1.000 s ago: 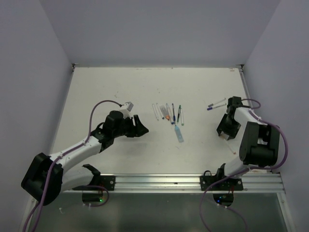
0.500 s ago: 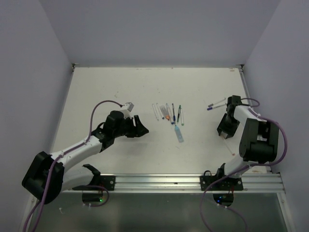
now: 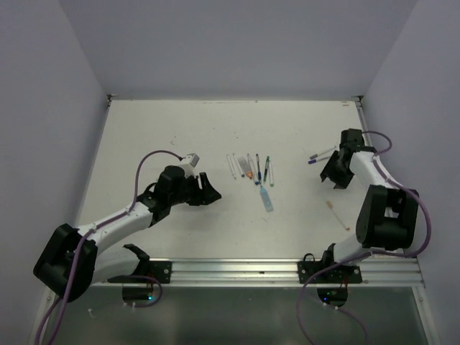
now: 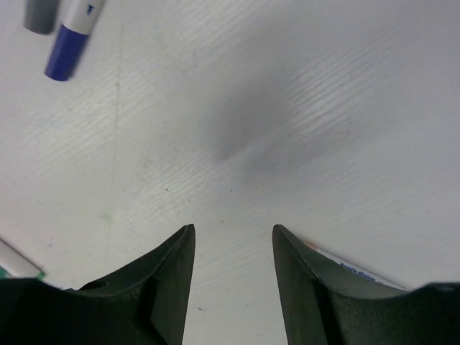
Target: Open the pen caps
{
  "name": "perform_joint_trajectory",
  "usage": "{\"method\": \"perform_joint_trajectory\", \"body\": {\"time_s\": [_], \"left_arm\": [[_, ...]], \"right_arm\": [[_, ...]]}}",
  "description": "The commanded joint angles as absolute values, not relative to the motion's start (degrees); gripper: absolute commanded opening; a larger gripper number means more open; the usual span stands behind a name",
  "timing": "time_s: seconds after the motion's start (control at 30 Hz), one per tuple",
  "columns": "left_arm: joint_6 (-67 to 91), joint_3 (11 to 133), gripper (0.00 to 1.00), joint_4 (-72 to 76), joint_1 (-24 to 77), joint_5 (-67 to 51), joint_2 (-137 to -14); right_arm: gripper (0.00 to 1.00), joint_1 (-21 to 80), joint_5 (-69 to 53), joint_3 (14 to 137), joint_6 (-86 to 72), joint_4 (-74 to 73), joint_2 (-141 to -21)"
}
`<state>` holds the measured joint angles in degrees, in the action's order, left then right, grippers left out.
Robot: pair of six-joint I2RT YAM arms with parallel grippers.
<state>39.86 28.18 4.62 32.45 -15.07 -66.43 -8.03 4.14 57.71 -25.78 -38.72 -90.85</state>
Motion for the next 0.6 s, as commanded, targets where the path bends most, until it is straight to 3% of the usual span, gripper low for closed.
{"method": "perform_joint_trajectory", "body": {"time_s": [0.0,0.07,0.13,0.2,0.23,0.4,0.57], "left_arm": [[39.5,27.6,0.61,8.1,32.8,-15.9,-66.3],[39.4,27.7,0.61,8.2,32.8,-16.1,-66.1],[39.5,27.8,0.61,8.2,32.8,-16.2,-66.0],[39.9,27.8,0.61,8.4,32.8,-16.3,-65.7],[40.1,27.8,0.61,8.5,32.8,-16.3,-65.7],[41.1,27.6,0.62,9.3,32.8,-17.3,-65.0],[41.3,27.7,0.62,8.7,32.8,-17.4,-63.6]], "right_arm": [[0.52,-8.1,7.9,61.4,-29.5,-41.7,-83.1],[0.55,-8.0,9.8,61.5,-33.0,-42.2,-80.8],[0.64,-8.1,14.1,62.8,-37.4,-46.3,-79.6],[0.81,-8.1,18.5,64.9,-44.9,-49.3,-79.7],[0.99,-8.0,19.2,65.5,-47.6,-52.4,-80.0],[0.99,-8.2,22.1,63.6,-66.6,-58.0,-79.2],[0.86,-8.2,19.8,55.8,-81.4,-54.2,-76.4]]}}
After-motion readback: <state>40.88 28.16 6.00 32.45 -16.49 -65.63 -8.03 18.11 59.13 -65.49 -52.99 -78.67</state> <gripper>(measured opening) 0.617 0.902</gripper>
